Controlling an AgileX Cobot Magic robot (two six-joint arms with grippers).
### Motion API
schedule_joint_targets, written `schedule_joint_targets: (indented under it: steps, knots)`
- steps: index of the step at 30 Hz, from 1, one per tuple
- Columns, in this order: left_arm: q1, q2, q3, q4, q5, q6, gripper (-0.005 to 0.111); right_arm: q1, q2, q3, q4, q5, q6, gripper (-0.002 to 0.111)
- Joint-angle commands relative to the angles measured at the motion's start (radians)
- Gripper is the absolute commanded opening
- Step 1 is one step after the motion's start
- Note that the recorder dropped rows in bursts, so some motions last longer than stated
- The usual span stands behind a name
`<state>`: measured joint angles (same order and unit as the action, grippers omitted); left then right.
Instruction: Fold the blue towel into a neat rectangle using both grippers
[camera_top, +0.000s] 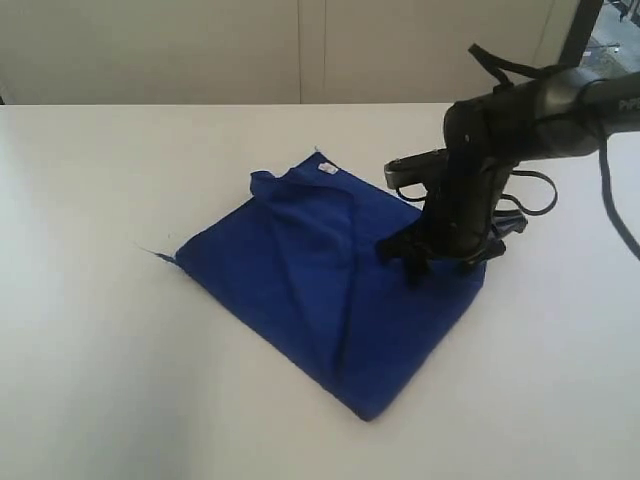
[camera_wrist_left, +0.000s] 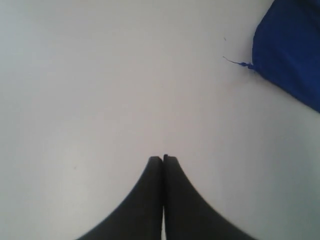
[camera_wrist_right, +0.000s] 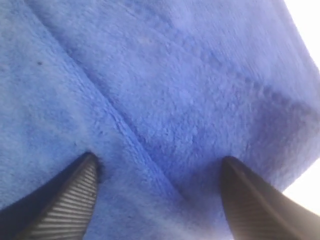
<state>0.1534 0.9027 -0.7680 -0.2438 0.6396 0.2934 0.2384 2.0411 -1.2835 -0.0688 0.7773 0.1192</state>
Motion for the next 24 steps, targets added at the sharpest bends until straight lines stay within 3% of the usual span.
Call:
schedule_joint_targets:
  steps: [1, 11, 17, 20, 22, 24]
  knots:
    - [0.005, -0.006, 0.006, -0.01, 0.006, -0.003, 0.0, -0.01, 0.006, 0.076, -0.035, 0.175, -0.004, 0.065]
    - [0.005, -0.006, 0.006, -0.01, 0.006, -0.003, 0.0, 0.006, -0.212, 0.077, -0.028, 0.067, 0.016, 0.064]
    - [0.005, -0.006, 0.006, -0.01, 0.006, -0.003, 0.0, 0.12, -0.265, 0.077, 0.09, -0.053, -0.158, 0.054]
    - [0.005, -0.006, 0.006, -0.01, 0.006, -0.003, 0.0, 0.201, -0.25, 0.077, 0.163, -0.13, -0.26, 0.04]
    - [0.005, -0.006, 0.006, -0.01, 0.006, -0.003, 0.0, 0.274, -0.222, 0.077, 0.165, -0.21, -0.262, 0.02]
    - [0.005, -0.006, 0.006, -0.01, 0.006, -0.003, 0.0, 0.312, -0.197, 0.075, 0.165, -0.245, -0.262, 0.006]
